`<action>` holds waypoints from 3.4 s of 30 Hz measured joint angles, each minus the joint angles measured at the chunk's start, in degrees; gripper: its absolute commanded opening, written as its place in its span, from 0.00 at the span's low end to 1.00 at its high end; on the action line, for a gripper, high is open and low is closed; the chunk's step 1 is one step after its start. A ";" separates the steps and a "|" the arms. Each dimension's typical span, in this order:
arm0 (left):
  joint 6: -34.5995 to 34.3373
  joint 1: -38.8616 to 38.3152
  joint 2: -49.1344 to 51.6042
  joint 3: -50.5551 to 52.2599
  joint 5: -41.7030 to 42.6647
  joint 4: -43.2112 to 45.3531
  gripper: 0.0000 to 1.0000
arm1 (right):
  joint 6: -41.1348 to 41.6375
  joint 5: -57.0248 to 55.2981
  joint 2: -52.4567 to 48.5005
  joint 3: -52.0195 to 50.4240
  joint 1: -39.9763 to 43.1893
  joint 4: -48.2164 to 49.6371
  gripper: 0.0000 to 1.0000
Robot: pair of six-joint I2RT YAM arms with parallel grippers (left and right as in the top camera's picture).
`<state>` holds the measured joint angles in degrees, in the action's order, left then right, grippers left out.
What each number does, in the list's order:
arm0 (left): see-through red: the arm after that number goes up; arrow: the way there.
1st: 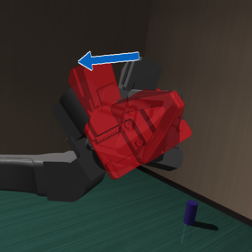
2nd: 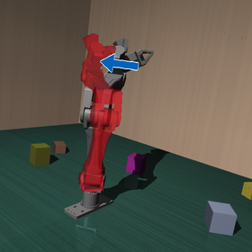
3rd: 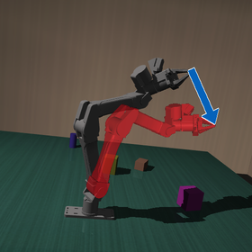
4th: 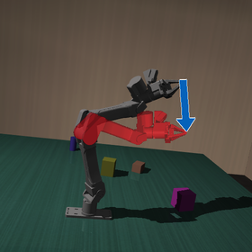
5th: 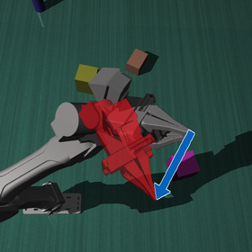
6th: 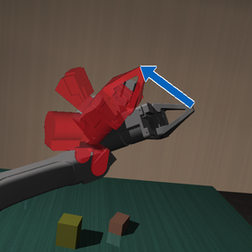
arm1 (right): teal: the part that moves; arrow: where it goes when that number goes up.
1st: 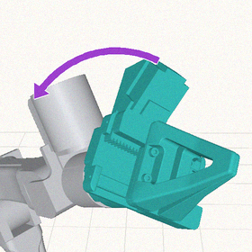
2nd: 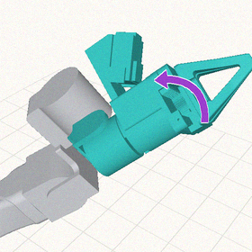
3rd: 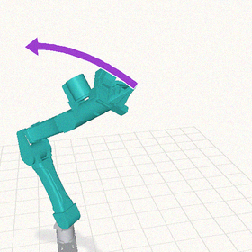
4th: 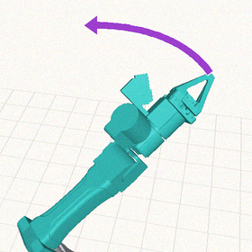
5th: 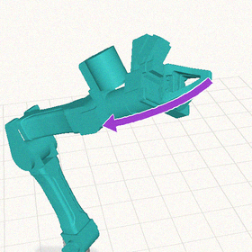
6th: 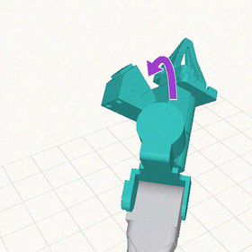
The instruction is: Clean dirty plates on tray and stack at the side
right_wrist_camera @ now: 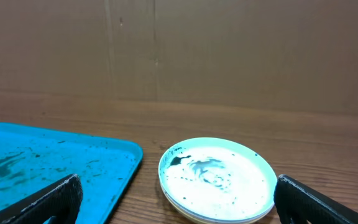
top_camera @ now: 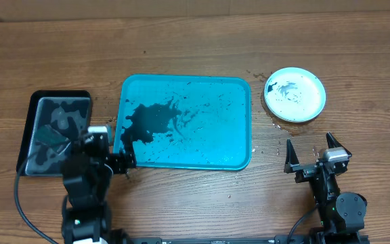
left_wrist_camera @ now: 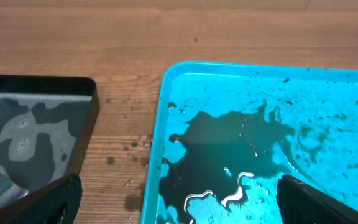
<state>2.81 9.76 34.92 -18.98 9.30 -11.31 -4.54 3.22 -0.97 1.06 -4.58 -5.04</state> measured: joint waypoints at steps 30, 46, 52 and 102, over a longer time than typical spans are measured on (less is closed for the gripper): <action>-0.33 -8.28 -32.35 18.29 -5.84 6.95 1.00 | 0.00 0.00 0.00 0.00 0.00 0.07 1.00; -10.38 -8.28 -33.94 18.29 -6.58 6.84 1.00 | -0.02 0.00 0.00 0.00 0.00 0.09 1.00; -10.45 -8.28 -33.94 18.29 -6.58 6.84 1.00 | -0.02 0.00 0.00 0.00 0.00 0.09 1.00; -10.64 -8.28 -33.94 18.29 -6.58 6.84 1.00 | 0.00 0.00 0.00 0.00 0.00 0.07 1.00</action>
<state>-7.84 1.48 0.97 -0.69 2.72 -4.47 -4.54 3.22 -0.97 1.06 -4.58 -4.97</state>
